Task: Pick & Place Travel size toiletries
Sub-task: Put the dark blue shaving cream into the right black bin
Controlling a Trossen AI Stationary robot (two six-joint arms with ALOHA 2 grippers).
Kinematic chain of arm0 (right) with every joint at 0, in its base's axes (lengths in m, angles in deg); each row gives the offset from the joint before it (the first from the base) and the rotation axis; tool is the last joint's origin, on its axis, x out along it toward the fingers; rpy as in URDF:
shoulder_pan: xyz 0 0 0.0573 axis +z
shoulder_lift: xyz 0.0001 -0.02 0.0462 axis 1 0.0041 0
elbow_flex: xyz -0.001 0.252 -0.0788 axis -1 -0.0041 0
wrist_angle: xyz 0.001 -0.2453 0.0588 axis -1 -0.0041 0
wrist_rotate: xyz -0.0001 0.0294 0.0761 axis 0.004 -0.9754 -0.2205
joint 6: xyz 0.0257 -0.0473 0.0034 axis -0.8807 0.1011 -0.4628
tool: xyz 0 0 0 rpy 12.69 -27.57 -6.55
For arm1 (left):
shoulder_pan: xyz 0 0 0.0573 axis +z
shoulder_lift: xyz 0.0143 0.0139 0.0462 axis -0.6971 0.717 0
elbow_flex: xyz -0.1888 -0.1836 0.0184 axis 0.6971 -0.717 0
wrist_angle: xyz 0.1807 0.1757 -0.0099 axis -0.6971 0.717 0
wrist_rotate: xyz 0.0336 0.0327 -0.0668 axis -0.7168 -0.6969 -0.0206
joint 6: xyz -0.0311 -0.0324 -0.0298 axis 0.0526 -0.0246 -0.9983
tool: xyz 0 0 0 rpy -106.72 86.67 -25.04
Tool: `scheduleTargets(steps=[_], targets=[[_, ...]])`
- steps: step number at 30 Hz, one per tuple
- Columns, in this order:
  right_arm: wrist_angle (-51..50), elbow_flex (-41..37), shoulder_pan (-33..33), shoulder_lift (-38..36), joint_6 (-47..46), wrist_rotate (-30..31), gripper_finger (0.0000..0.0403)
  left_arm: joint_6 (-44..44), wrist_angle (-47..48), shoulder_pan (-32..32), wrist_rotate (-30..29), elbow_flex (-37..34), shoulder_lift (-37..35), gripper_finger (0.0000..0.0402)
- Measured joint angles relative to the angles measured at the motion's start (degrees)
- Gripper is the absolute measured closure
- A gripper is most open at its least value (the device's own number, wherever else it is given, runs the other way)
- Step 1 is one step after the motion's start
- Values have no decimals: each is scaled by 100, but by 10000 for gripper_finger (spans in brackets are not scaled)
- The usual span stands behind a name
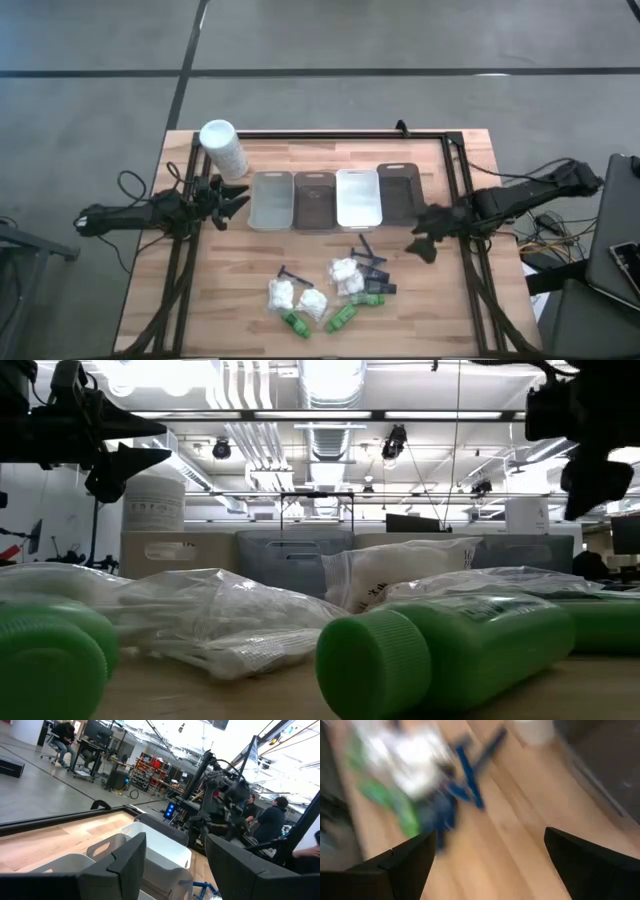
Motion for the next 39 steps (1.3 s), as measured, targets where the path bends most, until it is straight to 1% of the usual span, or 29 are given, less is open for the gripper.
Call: scheduleTargets(steps=[1, 3, 6, 13, 18, 24, 28, 33, 36, 39], targets=[[-45, 112, 120, 237, 165, -20, 39, 0, 0, 0, 1, 0, -1, 193], [49, 246, 302, 678, 524, -251, 39, 0, 0, 1, 0, -2, 1, 193], [146, 383, 464, 1373, 696, -567, 39, 0, 0, 2, 0, -1, 0, 193], [293, 901, 911, 2655, 1002, -538, 39, 0, 2, 0, -1, -2, 0, 193], [375, 1353, 1302, 3543, 944, -519, 39, 0, -1, 1, 0, -2, 1, 193], [324, 2158, 1633, 4555, 762, -510, 39, 0, 0, 0, -1, -2, 1, 193], [146, 2604, 1696, 5022, 612, -241, 39, 0, 0, 1, 1, -1, 1, 193], [145, 2811, 1685, 5478, 566, -216, 41, 0, 2, 2, -1, 0, -1, 193], [122, 2831, 1685, 5606, 482, -195, 59, 0, 2, 1, 0, -1, 1, 193], [103, 2821, 1679, 5624, 456, -189, 92, 0, 1, 0, 1, -1, 1, 193]])
